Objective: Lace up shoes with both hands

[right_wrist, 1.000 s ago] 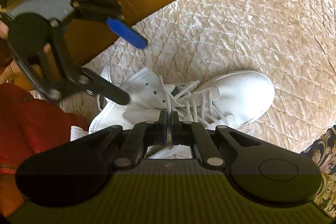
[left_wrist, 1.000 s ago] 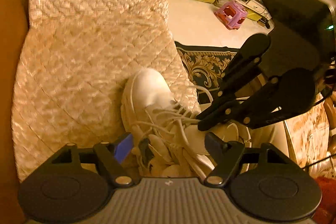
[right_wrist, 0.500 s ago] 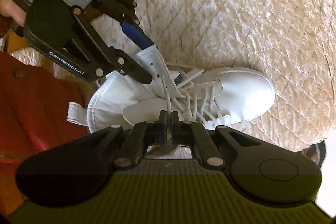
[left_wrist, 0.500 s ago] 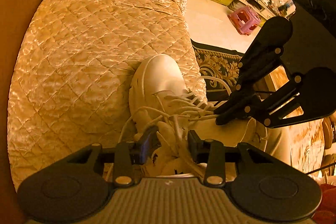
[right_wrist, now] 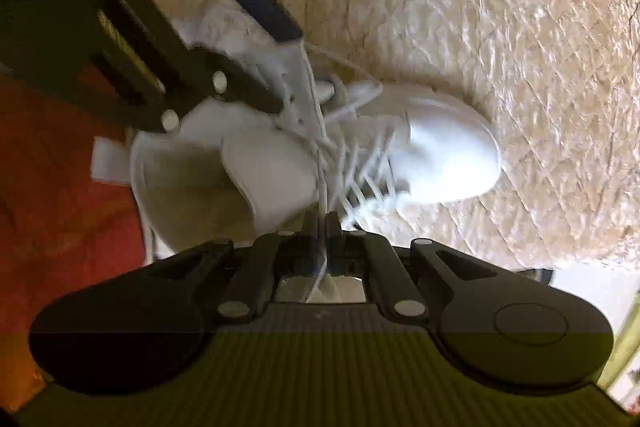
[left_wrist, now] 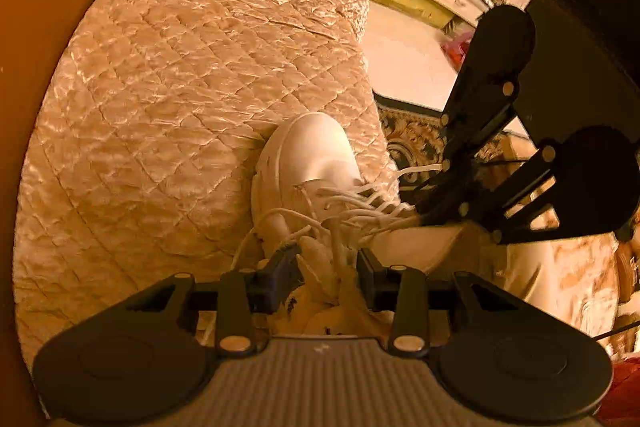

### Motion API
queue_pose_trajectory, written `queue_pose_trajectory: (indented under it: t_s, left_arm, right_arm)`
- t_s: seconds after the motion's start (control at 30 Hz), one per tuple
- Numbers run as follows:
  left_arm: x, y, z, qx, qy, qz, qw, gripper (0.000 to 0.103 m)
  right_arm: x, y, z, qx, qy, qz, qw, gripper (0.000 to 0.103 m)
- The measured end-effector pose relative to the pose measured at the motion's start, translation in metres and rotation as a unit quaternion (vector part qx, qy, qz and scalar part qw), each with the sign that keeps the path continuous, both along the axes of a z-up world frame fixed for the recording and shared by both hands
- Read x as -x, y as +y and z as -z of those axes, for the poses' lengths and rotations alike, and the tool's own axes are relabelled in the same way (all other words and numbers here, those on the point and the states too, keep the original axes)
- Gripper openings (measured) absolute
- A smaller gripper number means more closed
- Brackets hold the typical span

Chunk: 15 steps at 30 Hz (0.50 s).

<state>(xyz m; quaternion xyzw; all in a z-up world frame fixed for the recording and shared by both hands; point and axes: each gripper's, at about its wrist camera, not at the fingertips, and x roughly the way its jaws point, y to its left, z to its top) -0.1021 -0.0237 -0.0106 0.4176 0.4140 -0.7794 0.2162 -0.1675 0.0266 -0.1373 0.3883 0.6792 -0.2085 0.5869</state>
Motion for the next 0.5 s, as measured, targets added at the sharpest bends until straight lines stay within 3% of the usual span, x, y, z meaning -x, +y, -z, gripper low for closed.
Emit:
queue_pose_trajectory:
  t_s: [0.1,0.5]
  left_arm:
    - [-0.0030,0.0005,0.0024,-0.005,0.006,-0.002,1.0000,0.041]
    - [-0.0010,0.0085,-0.0021,0.008,0.019,0.007,0.9998,0.040]
  right_arm:
    - [0.0000,0.0082,-0.0047,0.020,-0.010,-0.007,1.000,0.006]
    - [0.0027,0.0035,-0.0077,0.017,-0.021,-0.021,0.999,0.006]
